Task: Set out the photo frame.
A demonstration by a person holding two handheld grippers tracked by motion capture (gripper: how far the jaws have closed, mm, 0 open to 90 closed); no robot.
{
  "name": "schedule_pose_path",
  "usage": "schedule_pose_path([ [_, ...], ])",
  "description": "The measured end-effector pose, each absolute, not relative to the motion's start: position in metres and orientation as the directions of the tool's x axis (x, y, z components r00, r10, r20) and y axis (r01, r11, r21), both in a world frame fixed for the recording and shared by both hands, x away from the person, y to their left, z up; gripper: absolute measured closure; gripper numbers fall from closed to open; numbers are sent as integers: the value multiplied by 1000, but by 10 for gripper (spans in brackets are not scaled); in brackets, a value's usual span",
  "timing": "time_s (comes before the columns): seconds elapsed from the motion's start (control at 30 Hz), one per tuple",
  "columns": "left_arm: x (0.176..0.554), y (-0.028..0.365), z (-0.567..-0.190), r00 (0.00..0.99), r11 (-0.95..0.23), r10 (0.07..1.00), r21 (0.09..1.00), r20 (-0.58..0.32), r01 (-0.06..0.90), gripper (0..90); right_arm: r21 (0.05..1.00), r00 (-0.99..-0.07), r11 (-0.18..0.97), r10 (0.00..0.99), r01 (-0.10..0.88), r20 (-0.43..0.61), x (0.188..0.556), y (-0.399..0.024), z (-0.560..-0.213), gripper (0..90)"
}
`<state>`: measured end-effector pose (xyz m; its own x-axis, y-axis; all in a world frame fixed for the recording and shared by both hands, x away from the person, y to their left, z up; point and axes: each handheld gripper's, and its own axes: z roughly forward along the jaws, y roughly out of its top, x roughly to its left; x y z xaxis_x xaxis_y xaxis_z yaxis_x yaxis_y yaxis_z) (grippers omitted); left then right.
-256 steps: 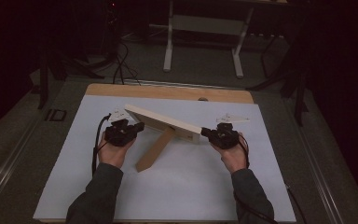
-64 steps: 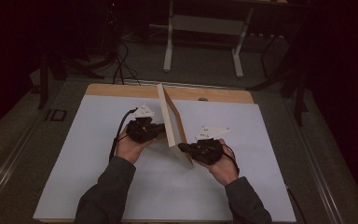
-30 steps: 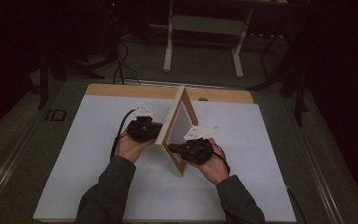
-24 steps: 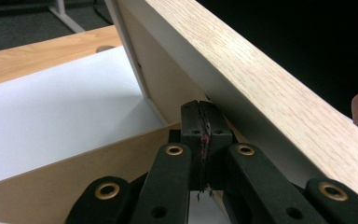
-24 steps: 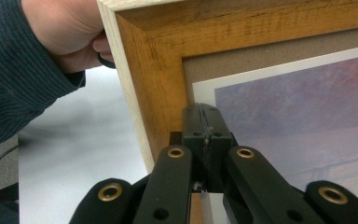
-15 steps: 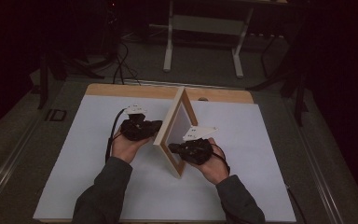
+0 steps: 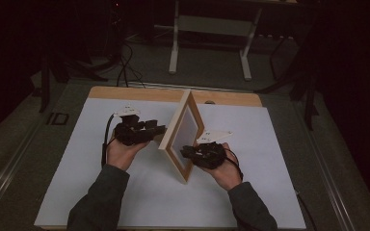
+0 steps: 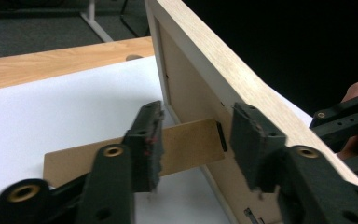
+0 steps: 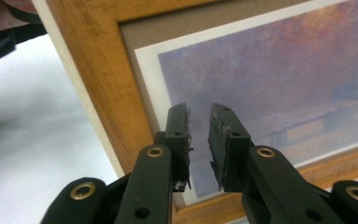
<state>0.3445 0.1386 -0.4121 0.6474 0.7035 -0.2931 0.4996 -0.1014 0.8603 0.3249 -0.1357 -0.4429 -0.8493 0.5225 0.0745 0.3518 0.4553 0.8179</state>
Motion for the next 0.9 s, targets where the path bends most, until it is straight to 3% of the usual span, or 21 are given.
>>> schedule_pose_path([
  [0.27, 335, 139, -407, 652, -55, 681, 865, -334, 499, 392, 815, -835, 446, 544, 370, 81, 326, -142, -446, 732],
  [0.5, 327, 137, -405, 654, -26, 670, 869, -352, 494, 339, 811, -828, 443, 554, 382, 88, 327, -145, -450, 725],
  [0.9, 313, 114, -411, 692, -108, 652, 866, -309, 488, 257, 810, -813, 429, 573, 400, 98, 329, -152, -451, 717],
])
